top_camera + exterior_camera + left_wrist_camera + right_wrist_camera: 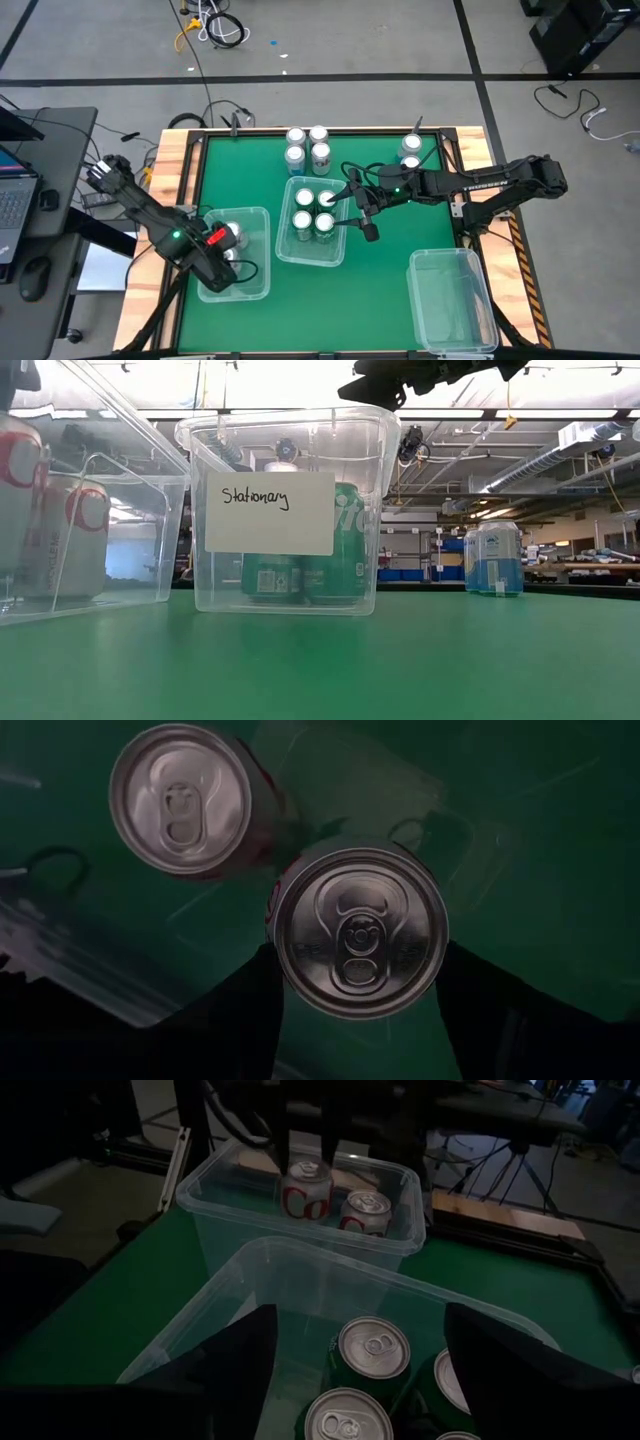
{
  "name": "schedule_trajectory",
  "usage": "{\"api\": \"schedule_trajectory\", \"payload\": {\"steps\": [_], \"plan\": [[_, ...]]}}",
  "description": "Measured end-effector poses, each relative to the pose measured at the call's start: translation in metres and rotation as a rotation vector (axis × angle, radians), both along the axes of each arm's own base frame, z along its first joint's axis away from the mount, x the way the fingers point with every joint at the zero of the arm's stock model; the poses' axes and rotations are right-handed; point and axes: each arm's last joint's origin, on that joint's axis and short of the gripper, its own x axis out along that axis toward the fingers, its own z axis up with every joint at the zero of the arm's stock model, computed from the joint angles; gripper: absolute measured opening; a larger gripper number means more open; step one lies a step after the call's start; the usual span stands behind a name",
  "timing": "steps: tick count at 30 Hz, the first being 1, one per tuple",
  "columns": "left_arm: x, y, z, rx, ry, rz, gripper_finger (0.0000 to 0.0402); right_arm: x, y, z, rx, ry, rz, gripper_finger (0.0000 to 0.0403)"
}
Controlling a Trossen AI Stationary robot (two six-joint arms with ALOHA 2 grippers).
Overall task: Sort soda cans
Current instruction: Put the silver soda can into the bottom left bin
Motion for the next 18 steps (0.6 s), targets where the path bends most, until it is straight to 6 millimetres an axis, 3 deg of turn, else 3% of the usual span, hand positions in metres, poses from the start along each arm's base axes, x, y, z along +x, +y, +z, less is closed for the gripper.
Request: {"api": "schedule_trajectory", "payload": {"steps": [13,18], "plan": [[-0.004,0.004,-0.024,0.061,0.038,0.026,0.0217,0.0,0.0,0.0,0.0,0.001,0.0,0.0275],[-0.004,0.004,-0.028,0.056,0.038,0.029,0.0255,0.0,0.0,0.0,0.0,0.0,0.0,0.0273]]}}
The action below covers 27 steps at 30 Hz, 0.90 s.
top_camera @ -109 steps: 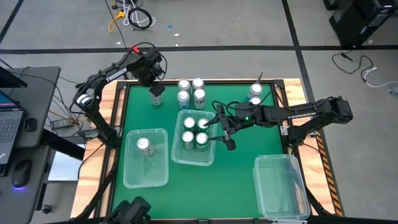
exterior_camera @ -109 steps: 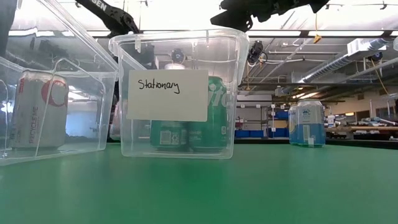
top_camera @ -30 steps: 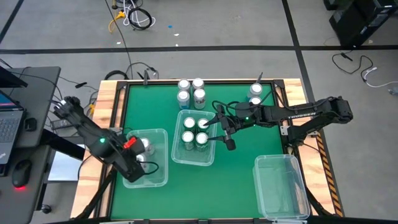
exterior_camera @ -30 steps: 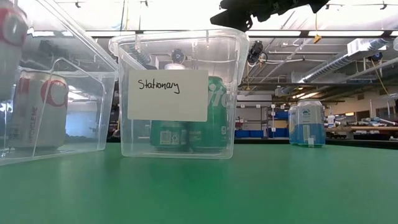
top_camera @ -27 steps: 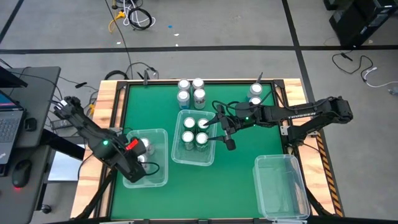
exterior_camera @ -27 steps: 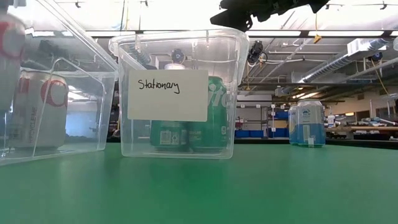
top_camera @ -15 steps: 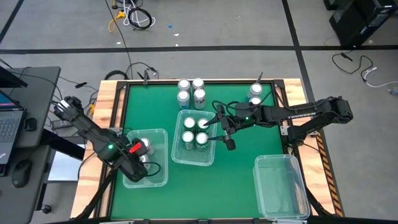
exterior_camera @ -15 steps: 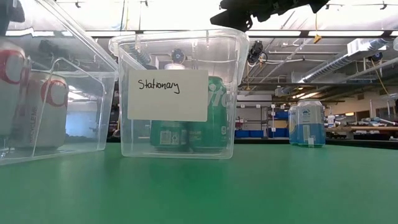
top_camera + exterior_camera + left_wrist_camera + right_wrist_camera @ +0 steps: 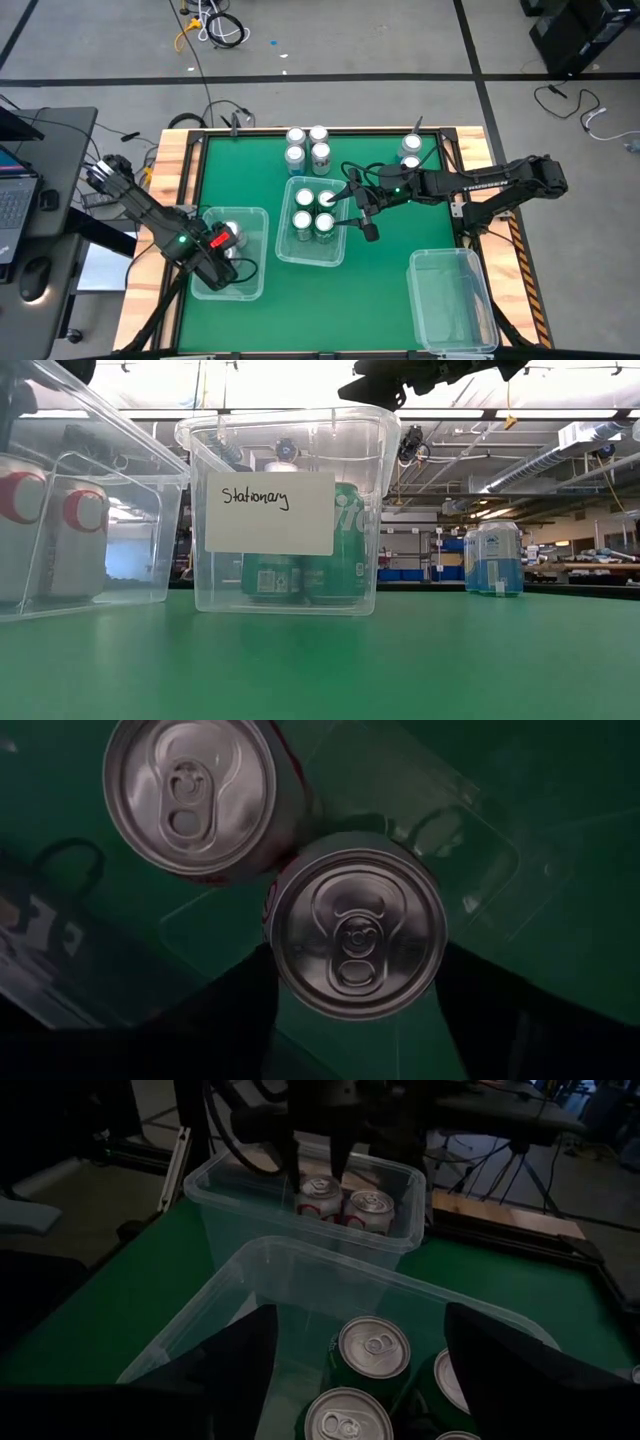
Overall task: Sort soda cans
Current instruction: Put the silver soda can into the bottom left bin, then put the silver soda can into the button left bin
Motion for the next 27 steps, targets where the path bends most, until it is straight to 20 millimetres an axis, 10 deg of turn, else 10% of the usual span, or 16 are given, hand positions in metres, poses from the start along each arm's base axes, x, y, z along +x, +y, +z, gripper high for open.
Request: {"api": "schedule_trajectory", "payload": {"steps": [19,27], "plan": [[-0.006,0.006,0.031,0.024,0.08,0.014,0.029,0.001,0.0,0.003,0.0,-0.032,0.0,0.0277],[0.01,0.0,0.048,0.075,-0.191,-0.062,0.0263,0.002,-0.003,0.004,-0.036,-0.046,-0.112,0.0272]]}}
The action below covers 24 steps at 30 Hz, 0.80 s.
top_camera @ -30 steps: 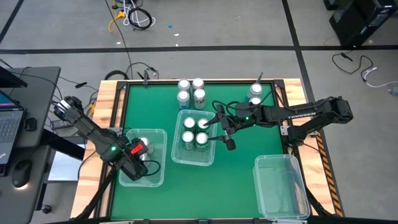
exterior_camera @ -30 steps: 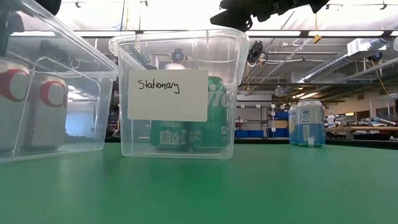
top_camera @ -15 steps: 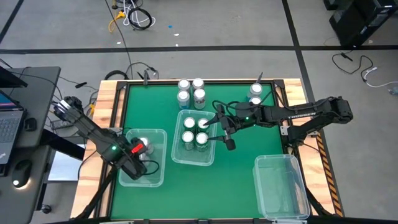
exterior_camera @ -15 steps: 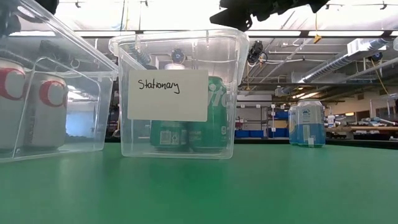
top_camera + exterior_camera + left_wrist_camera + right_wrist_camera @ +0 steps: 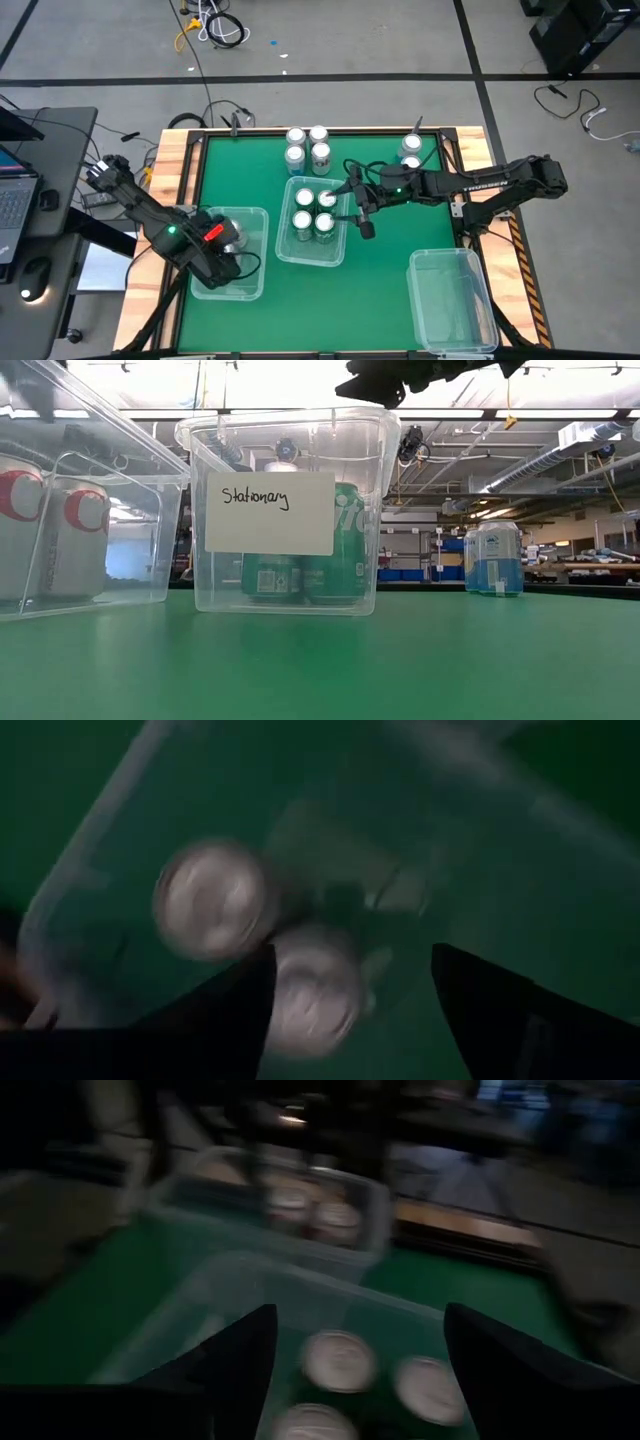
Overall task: Sort soda cans
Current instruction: Put the silver soda can into the button left bin
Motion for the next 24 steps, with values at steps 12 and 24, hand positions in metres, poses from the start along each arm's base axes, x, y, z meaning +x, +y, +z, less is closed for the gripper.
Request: {"api": "schedule_trajectory", "payload": {"steps": [12,24], "plan": [[0.025,0.005,0.01,0.308,-0.266,-0.212,0.0025,-0.011,-0.081,-0.001,0.102,-0.003,-0.36,0.0268],[0.03,0.049,0.0,0.229,-0.547,-0.346,0.0002,0.009,-0.134,-0.057,0.178,0.118,-0.441,0.0269]]}}
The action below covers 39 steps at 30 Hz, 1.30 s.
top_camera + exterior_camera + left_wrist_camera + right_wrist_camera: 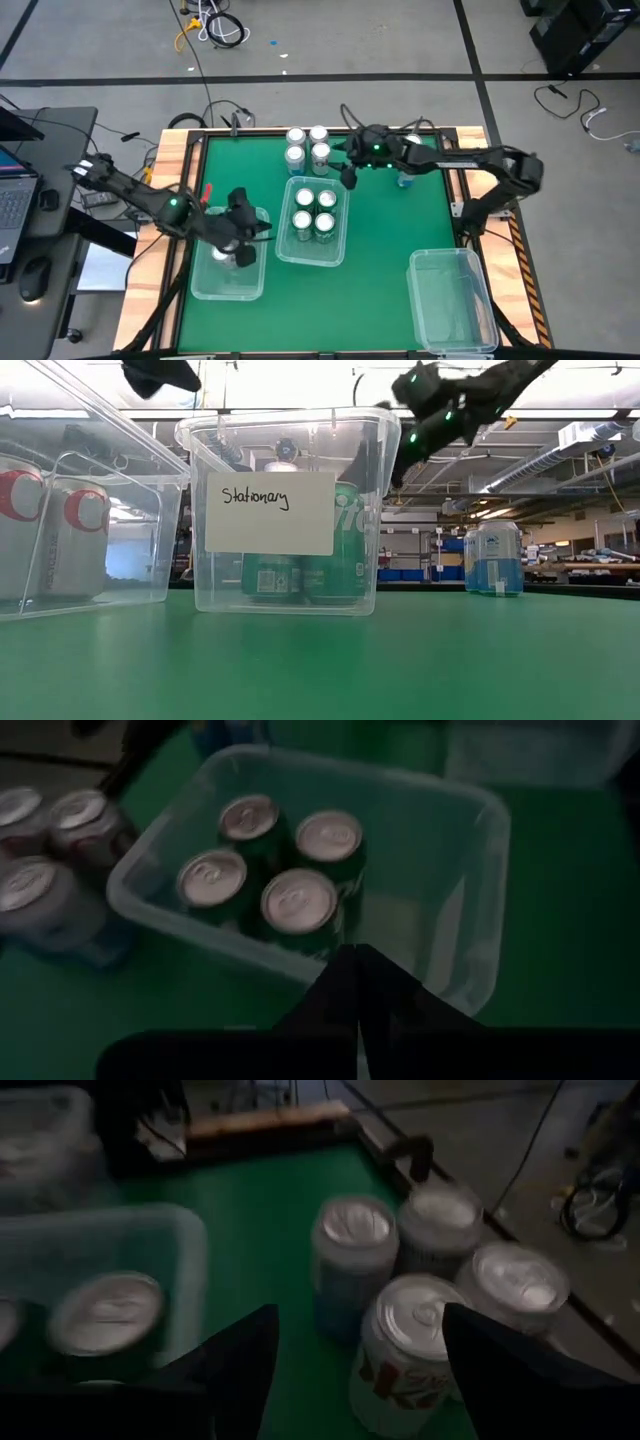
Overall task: Sort soda cans
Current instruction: Put the silver soda can into the button left bin
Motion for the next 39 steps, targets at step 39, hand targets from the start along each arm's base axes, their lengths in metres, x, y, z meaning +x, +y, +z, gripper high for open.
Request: {"api": "schedule_trajectory", "payload": {"steps": [39], "plan": [[-0.042,0.022,0.0,0.044,-0.256,-0.018,0.0001,-0.001,-0.055,-0.05,0.089,0.031,-0.113,0.0315]]}}
